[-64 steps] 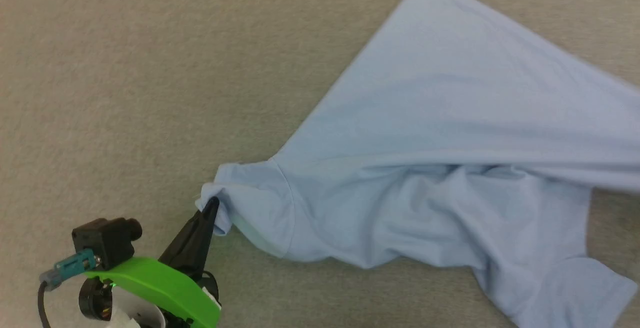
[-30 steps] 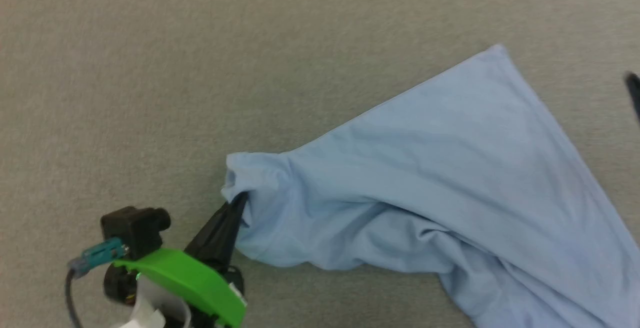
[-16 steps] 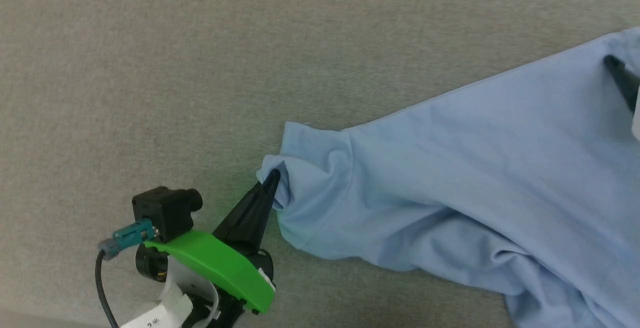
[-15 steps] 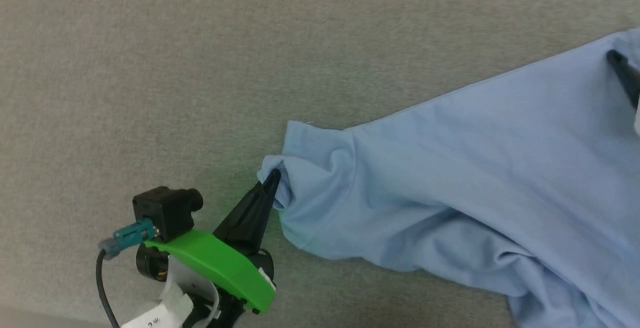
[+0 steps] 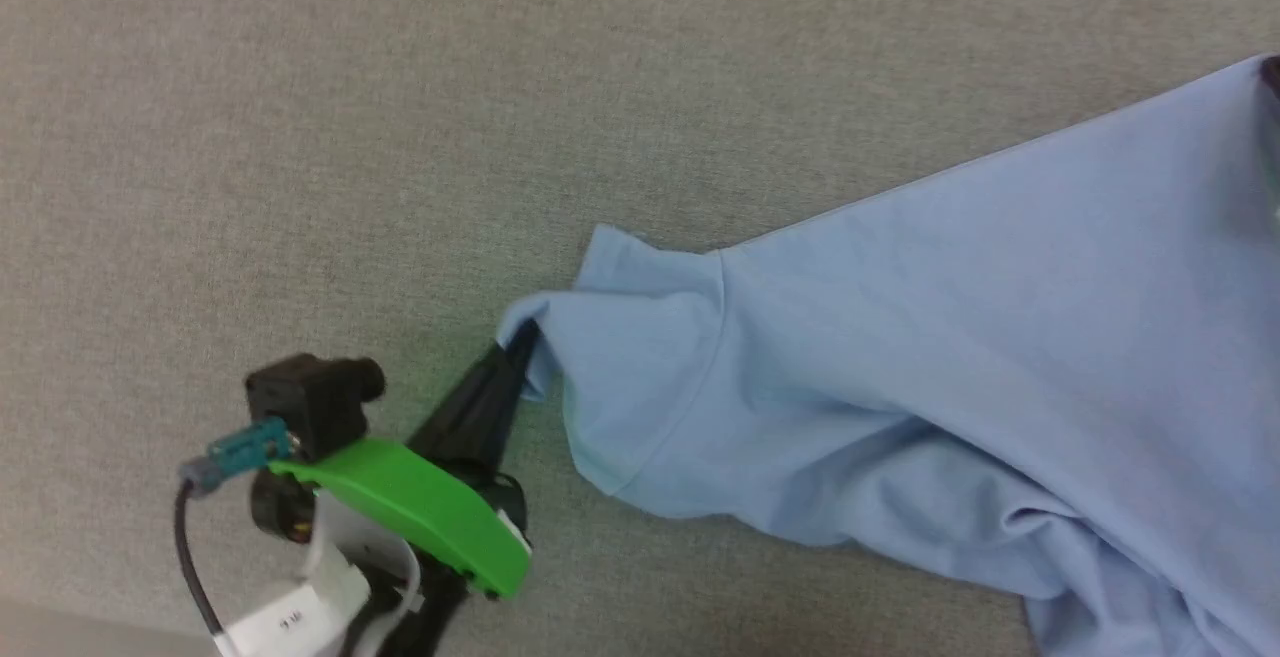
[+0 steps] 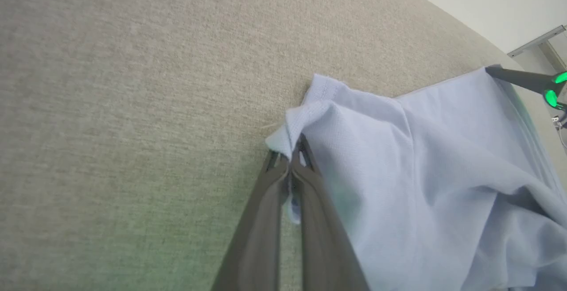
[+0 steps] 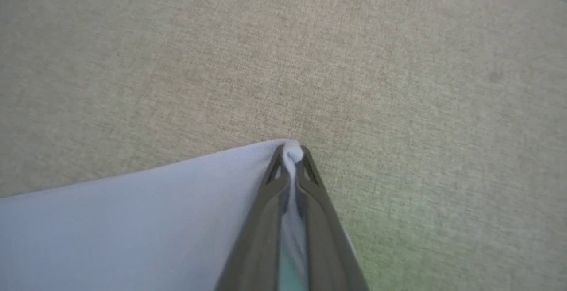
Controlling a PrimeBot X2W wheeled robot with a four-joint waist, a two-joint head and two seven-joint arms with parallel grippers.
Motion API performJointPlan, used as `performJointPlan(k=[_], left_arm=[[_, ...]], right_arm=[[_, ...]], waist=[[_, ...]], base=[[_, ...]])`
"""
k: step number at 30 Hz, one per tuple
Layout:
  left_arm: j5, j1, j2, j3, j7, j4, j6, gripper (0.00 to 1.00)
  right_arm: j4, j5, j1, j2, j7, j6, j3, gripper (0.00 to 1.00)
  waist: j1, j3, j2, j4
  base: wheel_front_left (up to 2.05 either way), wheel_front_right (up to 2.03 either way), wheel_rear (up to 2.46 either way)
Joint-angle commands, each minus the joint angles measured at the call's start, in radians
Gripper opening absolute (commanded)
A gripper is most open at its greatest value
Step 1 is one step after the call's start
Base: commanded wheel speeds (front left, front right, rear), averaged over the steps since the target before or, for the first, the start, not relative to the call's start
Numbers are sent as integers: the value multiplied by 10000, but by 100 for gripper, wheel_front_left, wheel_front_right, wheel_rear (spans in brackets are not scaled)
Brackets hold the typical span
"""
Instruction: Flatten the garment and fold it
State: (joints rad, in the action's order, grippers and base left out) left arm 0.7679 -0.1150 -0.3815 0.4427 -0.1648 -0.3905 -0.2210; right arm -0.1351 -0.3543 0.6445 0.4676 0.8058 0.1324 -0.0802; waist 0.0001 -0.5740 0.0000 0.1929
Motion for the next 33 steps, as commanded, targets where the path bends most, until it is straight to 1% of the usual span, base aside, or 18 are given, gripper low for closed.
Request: performJointPlan(k=[1,6,10,14,17,22,27,33], left_arm=[[-258,-449,-172,-178,77,144,-70,0],[-714,-1239,-409,-316,-93,584,-204,0],[-1016,-2072,-512,-511,-268,1021,-395,0],[-1233,-3068,-514,-816,-233,1509,-532,0],[-1310,-3905,-528,-863,-322,1933,-395,0],[-1521,-5648,-687,-782,-826,2703,-49,0],[-1880,-7462,-895,-631,-1398,3506,271,0],[-2192,-8957,-1034,-427,-1994,4184,509,0]], right_arm=[[-220,97,-275,-210,-308,-17,-174,0],[-83,-54,-464,-519,-1118,-17,-389,0],[173,-132,-545,-808,-1637,-17,-619,0],[542,-151,-449,-1050,-1968,-17,-624,0],[727,-100,-205,-1174,-2193,-17,-603,0],[855,125,658,-1266,-2578,-17,-471,0],[531,372,1736,-1289,-2821,-17,-50,0],[125,438,2763,-1312,-2933,-17,546,0]], waist=[[-1,650,0,-447],[-1,1539,0,-893],[-1,2275,0,-1231],[-1,2929,0,-1577],[-1,3374,0,-1764],[-1,3925,0,-2013],[-1,4372,0,-2246],[-1,4878,0,-2486]], base=[[0,0,0],[0,0,0],[0,0,0],[0,0,0],[0,0,0],[0,0,0],[0,0,0],[0,0,0]])
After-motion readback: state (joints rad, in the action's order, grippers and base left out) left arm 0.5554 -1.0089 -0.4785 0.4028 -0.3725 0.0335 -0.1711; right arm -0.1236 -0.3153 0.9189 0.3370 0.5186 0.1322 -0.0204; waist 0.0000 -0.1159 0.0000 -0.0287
